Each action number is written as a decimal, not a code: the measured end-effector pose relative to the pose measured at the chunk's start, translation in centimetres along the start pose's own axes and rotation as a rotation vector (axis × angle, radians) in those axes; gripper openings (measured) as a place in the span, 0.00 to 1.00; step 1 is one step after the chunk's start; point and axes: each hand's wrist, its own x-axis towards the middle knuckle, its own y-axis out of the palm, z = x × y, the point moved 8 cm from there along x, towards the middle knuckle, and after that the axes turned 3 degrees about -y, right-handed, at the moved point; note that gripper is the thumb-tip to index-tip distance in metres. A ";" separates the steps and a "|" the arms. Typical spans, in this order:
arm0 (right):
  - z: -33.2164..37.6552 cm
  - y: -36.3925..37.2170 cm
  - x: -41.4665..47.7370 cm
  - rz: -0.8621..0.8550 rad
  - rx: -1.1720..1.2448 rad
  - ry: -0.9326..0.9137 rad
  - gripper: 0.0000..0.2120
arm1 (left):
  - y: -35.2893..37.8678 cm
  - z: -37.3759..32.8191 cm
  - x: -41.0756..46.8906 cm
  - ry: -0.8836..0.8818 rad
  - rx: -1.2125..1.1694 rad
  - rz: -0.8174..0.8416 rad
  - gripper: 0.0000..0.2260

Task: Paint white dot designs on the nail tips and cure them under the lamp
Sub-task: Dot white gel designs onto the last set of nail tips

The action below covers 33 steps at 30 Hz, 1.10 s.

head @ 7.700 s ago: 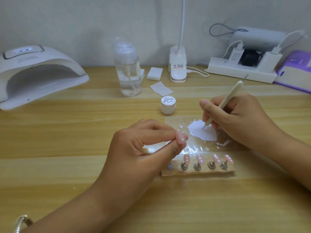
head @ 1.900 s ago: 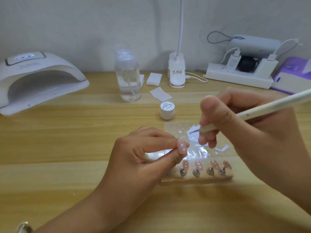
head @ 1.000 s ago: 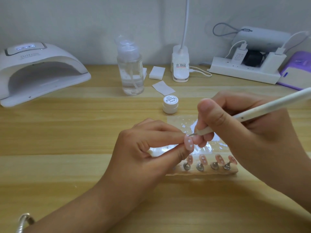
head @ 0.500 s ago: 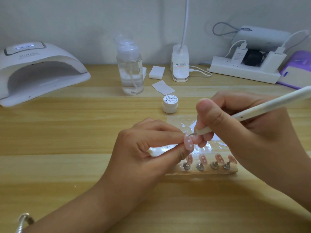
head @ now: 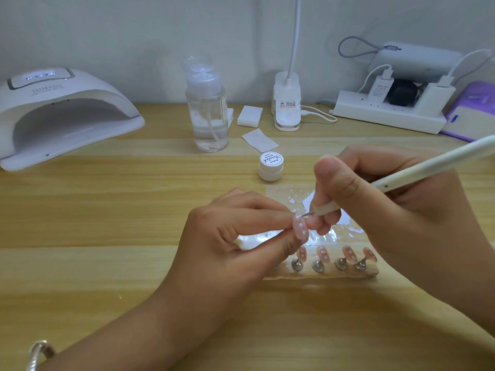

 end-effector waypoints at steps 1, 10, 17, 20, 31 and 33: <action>0.1 -0.2 0.1 -0.008 0.010 -0.011 0.17 | 0.0 0.0 0.0 -0.002 0.000 -0.004 0.05; 0.4 -3.1 1.9 -0.196 0.126 -0.085 0.17 | -0.1 0.3 -0.1 -0.037 0.003 -0.022 0.03; 1.3 -6.0 2.3 -0.143 -0.360 -0.115 0.11 | -0.6 1.0 0.0 -0.103 -0.173 -0.028 0.02; 0.9 -6.6 0.6 -0.055 -0.626 -0.136 0.05 | -0.8 1.1 0.0 -0.113 -0.213 -0.036 0.03; -2.4 -5.5 -6.0 0.155 -1.174 -0.317 0.14 | -1.0 1.4 0.1 -0.111 -0.215 -0.049 0.04; -2.2 -5.1 -6.1 0.150 -1.203 -0.342 0.15 | -1.0 1.4 0.1 -0.108 -0.206 -0.050 0.04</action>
